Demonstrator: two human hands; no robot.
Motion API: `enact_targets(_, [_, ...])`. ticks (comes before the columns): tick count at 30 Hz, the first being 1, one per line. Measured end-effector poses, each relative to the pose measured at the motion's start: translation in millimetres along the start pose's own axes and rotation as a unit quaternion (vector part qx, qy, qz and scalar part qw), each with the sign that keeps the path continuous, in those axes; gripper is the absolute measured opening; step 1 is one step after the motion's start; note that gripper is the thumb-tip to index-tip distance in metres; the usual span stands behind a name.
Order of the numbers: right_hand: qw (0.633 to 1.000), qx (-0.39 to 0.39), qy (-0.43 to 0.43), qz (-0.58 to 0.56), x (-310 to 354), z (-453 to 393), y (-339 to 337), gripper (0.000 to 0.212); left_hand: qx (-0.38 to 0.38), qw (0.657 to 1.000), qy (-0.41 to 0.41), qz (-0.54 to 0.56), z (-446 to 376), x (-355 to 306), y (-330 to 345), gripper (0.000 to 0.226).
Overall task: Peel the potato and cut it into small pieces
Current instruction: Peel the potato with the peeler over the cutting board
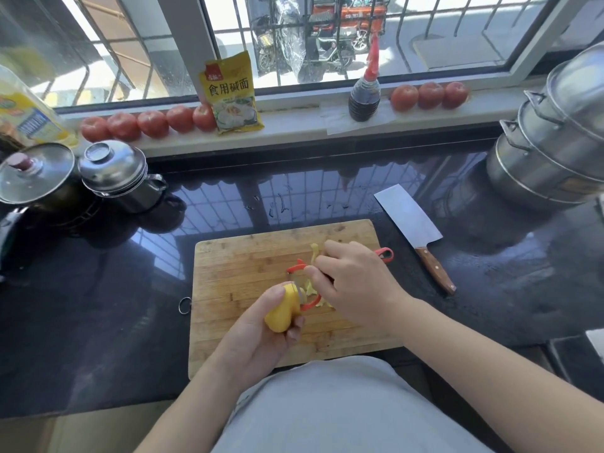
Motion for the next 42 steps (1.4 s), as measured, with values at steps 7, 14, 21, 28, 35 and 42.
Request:
enact_targets(7, [0.999, -0.035, -0.029, 0.017, 2.4, -1.2, 1.0, 0.043, 0.046, 0.997, 0.059, -0.018, -2.8, -2.9, 7.4, 0.058])
enact_targets(14, [1.000, 0.007, -0.027, 0.006, -4.8, -3.4, 4.7, 0.046, 0.000, 0.992, 0.115, -0.058, -6.5, -4.6, 0.9, 0.082])
enact_targets(21, [0.999, 0.018, -0.023, 0.012, -18.3, -6.2, 17.1, 0.050, -0.003, 0.989, 0.128, -0.076, -3.8, -6.0, 3.5, 0.107])
enact_targets(28, [0.956, 0.149, 0.153, 0.202, -83.4, -3.5, 47.6, 0.048, 0.006, 0.992, 0.117, -0.054, -1.9, -6.9, -2.7, 0.083])
enact_targets(35, [0.981, 0.115, 0.128, 0.092, -58.6, 1.5, 26.1, 0.045, 0.012, 0.989, 0.106, -0.105, 0.2, -7.0, -15.4, 0.066])
enact_targets(42, [0.998, 0.036, 0.050, -0.013, -6.6, 1.3, -1.8, 0.046, -0.056, 0.925, 0.190, -0.323, 0.7, -11.5, -7.6, 0.053])
Point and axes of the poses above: each hand's wrist, its own z-axis away from the middle knuckle, its own y-axis out of the palm, x = y × z, the point moved 3 cm from there along -z, towards the middle knuckle, and after that the axes turned 5 degrees about y, right-handed, at the moved point
